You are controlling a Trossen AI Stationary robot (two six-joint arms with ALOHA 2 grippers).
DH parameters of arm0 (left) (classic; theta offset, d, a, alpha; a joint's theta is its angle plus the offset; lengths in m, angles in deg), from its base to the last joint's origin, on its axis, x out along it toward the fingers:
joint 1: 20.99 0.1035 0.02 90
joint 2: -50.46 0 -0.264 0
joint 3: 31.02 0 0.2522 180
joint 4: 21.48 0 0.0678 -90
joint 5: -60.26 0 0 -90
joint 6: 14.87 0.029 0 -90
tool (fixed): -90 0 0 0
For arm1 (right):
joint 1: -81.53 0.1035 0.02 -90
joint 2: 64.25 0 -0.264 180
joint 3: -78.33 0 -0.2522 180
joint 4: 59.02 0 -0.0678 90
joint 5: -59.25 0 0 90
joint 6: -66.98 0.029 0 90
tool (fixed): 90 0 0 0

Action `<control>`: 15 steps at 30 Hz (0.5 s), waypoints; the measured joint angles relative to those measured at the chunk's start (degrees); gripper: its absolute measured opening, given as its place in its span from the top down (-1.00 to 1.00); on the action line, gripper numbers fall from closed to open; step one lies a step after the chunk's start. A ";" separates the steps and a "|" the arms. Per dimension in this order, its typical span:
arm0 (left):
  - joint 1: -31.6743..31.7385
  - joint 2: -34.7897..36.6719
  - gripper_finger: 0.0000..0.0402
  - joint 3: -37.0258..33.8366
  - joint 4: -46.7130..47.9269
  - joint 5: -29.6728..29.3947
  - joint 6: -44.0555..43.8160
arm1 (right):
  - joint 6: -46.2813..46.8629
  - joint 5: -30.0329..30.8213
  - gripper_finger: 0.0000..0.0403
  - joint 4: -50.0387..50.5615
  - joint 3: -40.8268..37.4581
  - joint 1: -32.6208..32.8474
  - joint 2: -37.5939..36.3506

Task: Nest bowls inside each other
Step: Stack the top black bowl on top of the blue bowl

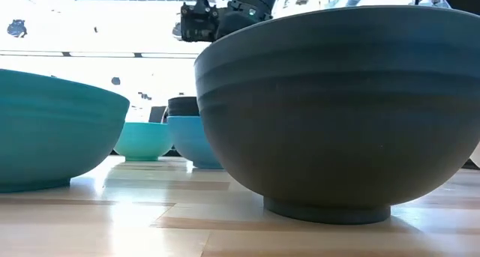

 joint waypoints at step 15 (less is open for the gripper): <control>-0.02 0.00 0.85 0.00 -0.68 -0.22 -1.50 | 0.05 -2.09 0.60 6.06 3.58 -0.58 0.13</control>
